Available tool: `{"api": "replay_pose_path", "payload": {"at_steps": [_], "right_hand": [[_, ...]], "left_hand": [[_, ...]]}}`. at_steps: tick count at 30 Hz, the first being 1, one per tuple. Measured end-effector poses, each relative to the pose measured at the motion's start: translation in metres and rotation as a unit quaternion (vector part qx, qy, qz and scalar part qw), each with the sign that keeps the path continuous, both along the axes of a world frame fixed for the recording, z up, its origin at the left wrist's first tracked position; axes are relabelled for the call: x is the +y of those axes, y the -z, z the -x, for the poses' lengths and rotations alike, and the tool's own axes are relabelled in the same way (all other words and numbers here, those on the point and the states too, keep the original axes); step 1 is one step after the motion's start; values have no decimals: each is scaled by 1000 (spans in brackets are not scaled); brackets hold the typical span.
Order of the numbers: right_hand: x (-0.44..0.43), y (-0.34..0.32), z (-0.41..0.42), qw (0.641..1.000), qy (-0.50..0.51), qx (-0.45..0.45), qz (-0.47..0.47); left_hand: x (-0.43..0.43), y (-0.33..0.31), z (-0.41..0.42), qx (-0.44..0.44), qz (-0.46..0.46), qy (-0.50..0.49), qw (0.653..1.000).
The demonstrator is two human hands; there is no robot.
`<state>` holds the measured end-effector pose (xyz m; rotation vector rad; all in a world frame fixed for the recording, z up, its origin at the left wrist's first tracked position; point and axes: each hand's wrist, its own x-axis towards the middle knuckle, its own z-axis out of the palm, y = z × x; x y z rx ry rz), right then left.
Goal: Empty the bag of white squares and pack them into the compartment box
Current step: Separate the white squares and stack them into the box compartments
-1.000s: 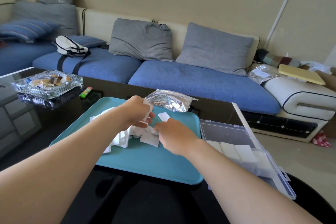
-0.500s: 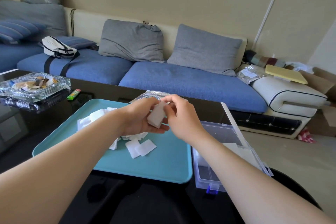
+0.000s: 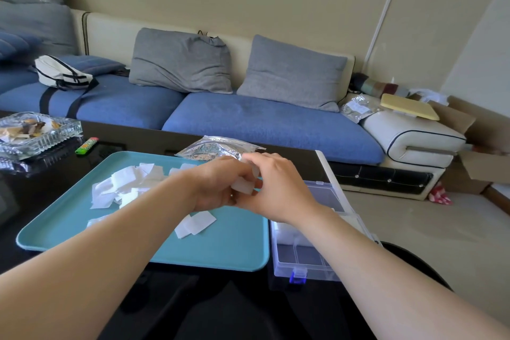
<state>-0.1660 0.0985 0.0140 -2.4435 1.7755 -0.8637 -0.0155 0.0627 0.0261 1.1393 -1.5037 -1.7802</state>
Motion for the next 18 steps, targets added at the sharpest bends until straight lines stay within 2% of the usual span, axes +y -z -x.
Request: {"api": "replay_pose_path", "payload": {"at_steps": [6, 10, 15, 18], "right_hand": [[9, -1, 12, 1000, -25, -7, 5], [18, -5, 15, 1000, 10, 21, -10], [26, -9, 19, 998, 34, 46, -24], [27, -8, 24, 999, 15, 23, -19]], "left_hand": [[8, 3, 6, 8, 5, 32, 999], [13, 5, 10, -4, 22, 65, 998], [15, 10, 19, -16, 47, 54, 997], [18, 10, 26, -17, 62, 52, 997]]}}
